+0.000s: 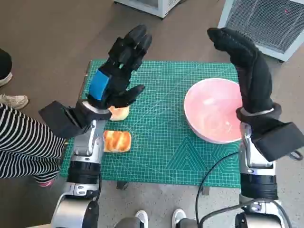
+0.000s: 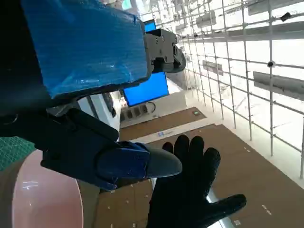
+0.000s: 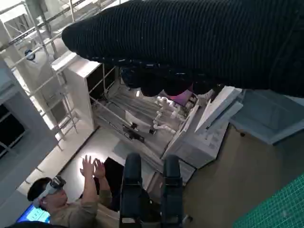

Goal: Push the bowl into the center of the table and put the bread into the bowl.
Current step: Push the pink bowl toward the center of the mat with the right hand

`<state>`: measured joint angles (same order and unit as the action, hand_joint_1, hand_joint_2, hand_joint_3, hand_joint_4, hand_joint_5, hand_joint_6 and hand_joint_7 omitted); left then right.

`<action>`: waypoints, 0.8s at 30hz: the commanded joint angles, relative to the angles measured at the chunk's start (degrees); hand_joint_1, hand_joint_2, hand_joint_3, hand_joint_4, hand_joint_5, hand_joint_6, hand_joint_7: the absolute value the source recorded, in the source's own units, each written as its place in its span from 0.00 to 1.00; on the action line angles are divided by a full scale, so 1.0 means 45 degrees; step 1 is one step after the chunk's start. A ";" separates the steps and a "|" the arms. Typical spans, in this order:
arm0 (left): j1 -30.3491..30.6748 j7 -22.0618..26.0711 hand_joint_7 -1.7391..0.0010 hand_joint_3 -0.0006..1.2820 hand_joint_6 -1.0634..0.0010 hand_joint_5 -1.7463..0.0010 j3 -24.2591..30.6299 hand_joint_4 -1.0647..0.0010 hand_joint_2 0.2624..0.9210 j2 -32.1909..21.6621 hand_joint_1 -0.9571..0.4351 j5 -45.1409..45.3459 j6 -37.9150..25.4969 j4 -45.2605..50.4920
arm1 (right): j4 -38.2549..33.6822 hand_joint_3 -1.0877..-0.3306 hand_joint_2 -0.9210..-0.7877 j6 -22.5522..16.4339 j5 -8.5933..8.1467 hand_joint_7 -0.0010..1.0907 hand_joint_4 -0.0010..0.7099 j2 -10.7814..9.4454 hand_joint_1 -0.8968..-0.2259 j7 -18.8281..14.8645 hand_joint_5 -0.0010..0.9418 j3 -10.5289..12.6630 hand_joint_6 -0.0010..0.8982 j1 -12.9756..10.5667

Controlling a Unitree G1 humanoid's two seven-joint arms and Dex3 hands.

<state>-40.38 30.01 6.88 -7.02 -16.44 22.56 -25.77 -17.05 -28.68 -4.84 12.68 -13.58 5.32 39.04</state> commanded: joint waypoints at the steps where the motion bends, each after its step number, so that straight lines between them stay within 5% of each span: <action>1: 0.0113 0.0052 0.79 0.25 1.00 0.99 0.0016 0.94 1.00 -0.0123 0.19 -0.0090 -0.0101 0.0289 | -0.0097 0.40 0.00 0.0113 -0.0044 0.46 0.21 -0.0104 0.19 0.0053 0.00 -0.0013 0.00 -0.0303; 24: 0.0172 0.0001 0.79 0.25 1.00 0.99 0.0022 0.94 1.00 -0.0139 0.19 -0.0026 -0.0045 0.0299 | -0.0115 0.40 0.00 0.0101 0.0038 0.48 0.21 -0.0167 0.18 0.0077 0.00 -0.0064 0.00 -0.0338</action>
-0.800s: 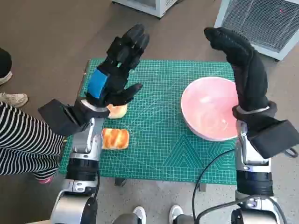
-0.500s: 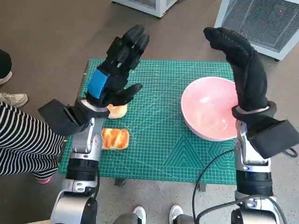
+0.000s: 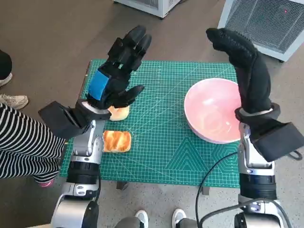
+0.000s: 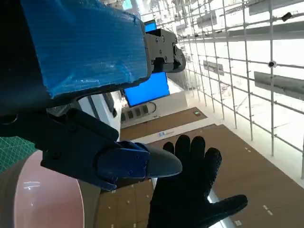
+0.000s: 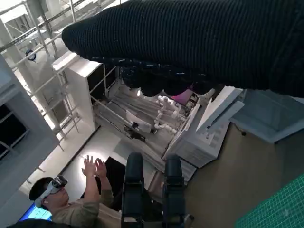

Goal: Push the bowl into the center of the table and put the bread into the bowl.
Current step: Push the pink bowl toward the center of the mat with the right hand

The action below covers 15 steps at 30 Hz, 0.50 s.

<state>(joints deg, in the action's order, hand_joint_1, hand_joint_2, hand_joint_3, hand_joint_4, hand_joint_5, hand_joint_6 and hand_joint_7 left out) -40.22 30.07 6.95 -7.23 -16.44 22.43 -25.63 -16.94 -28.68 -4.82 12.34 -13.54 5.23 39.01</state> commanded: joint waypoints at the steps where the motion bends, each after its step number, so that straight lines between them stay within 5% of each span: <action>1: 0.0144 -0.0015 0.79 0.25 1.00 0.99 0.0001 0.94 1.00 -0.0087 0.19 -0.0024 -0.0013 0.0274 | -0.0137 0.40 0.00 0.0102 0.0029 0.48 0.21 -0.0091 0.18 0.0063 0.00 -0.0046 0.00 -0.0333; 7: 0.0218 -0.0018 0.79 0.25 1.00 0.99 -0.0004 0.94 1.00 -0.0096 0.19 0.0001 0.0037 0.0311 | -0.0186 0.40 0.00 0.0066 -0.0089 0.48 0.21 0.0066 0.18 -0.0052 0.00 0.0072 0.00 -0.0374; 15: 0.0315 -0.0029 0.79 0.25 1.00 0.99 0.0059 0.93 1.00 -0.0211 0.19 0.0035 0.0123 0.0322 | -0.1048 0.42 0.00 -0.0406 -0.0924 0.49 0.21 0.1041 0.20 -0.0770 0.00 0.0998 0.00 -0.0470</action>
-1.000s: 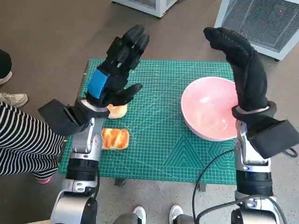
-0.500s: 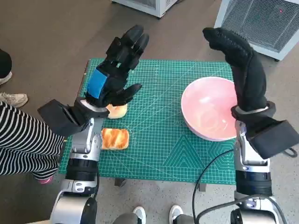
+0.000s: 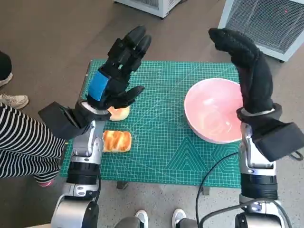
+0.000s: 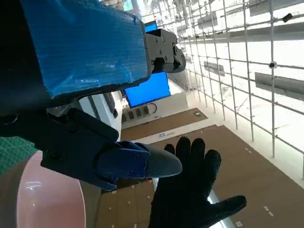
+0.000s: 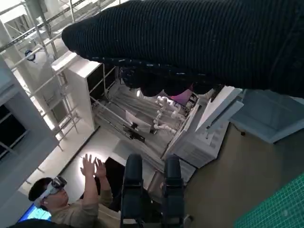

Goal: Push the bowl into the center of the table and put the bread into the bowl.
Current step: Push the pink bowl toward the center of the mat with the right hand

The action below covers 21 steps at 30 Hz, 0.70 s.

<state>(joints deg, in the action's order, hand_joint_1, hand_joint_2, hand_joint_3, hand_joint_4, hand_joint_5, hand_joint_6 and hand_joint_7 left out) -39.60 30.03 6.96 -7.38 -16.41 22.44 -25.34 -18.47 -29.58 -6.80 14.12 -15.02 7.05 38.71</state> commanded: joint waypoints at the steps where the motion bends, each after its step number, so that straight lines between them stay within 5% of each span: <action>1: 0.0187 -0.0027 0.79 0.25 1.00 0.99 0.0057 0.93 1.00 -0.0182 0.18 0.0030 0.0123 0.0268 | -0.0801 0.42 0.00 -0.0261 -0.0539 0.49 0.20 0.0698 0.20 -0.0494 0.00 0.0651 0.00 -0.0397; 8: 0.0288 -0.0063 0.79 0.24 1.00 0.99 0.0166 0.93 1.00 -0.0283 0.18 -0.0007 0.0310 0.0137 | -0.3315 0.42 0.00 -0.1358 -0.0751 0.47 0.16 0.1670 0.21 -0.0404 0.00 0.1807 0.00 -0.0163; 15: 0.0401 -0.0089 0.79 0.24 1.00 0.99 0.0216 0.93 1.00 -0.0362 0.18 0.0053 0.0597 0.0057 | -0.5556 0.35 0.00 -0.2077 0.0040 0.42 0.13 0.2137 0.27 0.1252 0.00 0.2421 0.00 0.0106; 21: 0.0363 -0.0072 0.78 0.24 1.00 0.99 0.0251 0.92 1.00 -0.0428 0.17 0.0053 0.0764 -0.0136 | -0.7726 0.29 0.00 -0.2145 0.0048 0.36 0.10 0.2374 0.33 0.2119 0.00 0.2722 0.00 0.0572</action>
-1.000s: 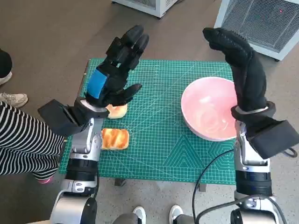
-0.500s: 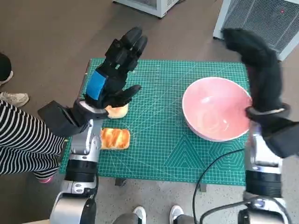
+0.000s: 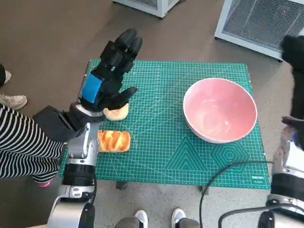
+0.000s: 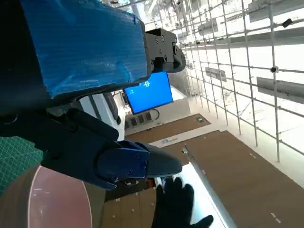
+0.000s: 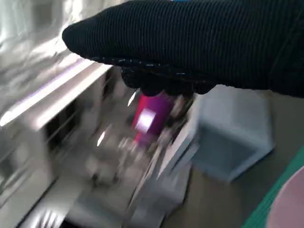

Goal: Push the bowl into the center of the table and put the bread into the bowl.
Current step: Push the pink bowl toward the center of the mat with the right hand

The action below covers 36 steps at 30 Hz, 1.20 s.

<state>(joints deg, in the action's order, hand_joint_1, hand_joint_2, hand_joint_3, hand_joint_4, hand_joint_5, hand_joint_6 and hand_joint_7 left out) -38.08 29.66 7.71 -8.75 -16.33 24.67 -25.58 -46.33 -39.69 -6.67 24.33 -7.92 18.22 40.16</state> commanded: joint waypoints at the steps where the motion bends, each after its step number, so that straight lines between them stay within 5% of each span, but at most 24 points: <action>1: 0.0026 0.0012 0.78 0.24 1.00 0.99 0.0081 0.92 1.00 -0.0128 0.17 0.0034 0.0285 -0.0091 | -0.1820 0.28 0.00 0.0103 0.0001 0.36 0.10 0.0121 0.34 0.0615 0.00 0.0258 0.00 0.0326; 7: 0.0083 0.0027 0.78 0.25 1.00 0.99 0.0064 0.91 1.00 -0.0120 0.17 0.0022 0.0337 -0.0097 | -0.3607 0.25 0.00 0.0599 0.0001 0.34 0.07 0.0037 0.36 0.0975 0.01 0.0298 0.00 0.0718; 15: 0.0154 0.0044 0.79 0.25 1.00 0.99 0.0071 0.91 1.00 -0.0151 0.17 -0.0063 0.0198 0.0090 | -0.5140 0.29 0.00 0.1581 0.0582 0.35 0.09 0.0009 0.37 0.1515 0.01 -0.0301 0.00 0.0949; 26: 0.0205 0.0171 0.80 0.25 1.00 0.99 0.0126 0.92 1.00 -0.0282 0.18 -0.0166 0.0109 0.0155 | -0.5994 0.28 0.00 0.2696 0.0237 0.34 0.11 -0.0818 0.41 0.0843 0.01 -0.0173 0.02 0.1281; 36: 0.0438 0.0208 0.81 0.25 1.00 1.00 0.0102 0.93 1.00 -0.0365 0.18 -0.0230 -0.0232 0.0618 | -0.6271 0.29 0.00 0.3228 -0.0278 0.33 0.11 -0.1648 0.33 0.0100 0.01 0.0263 0.03 0.1533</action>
<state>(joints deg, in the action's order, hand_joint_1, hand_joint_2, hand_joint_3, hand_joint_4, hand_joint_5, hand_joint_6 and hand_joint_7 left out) -36.79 30.43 7.83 -9.76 -16.59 24.22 -23.95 -73.37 -26.59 -6.99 17.88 -6.58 18.74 47.00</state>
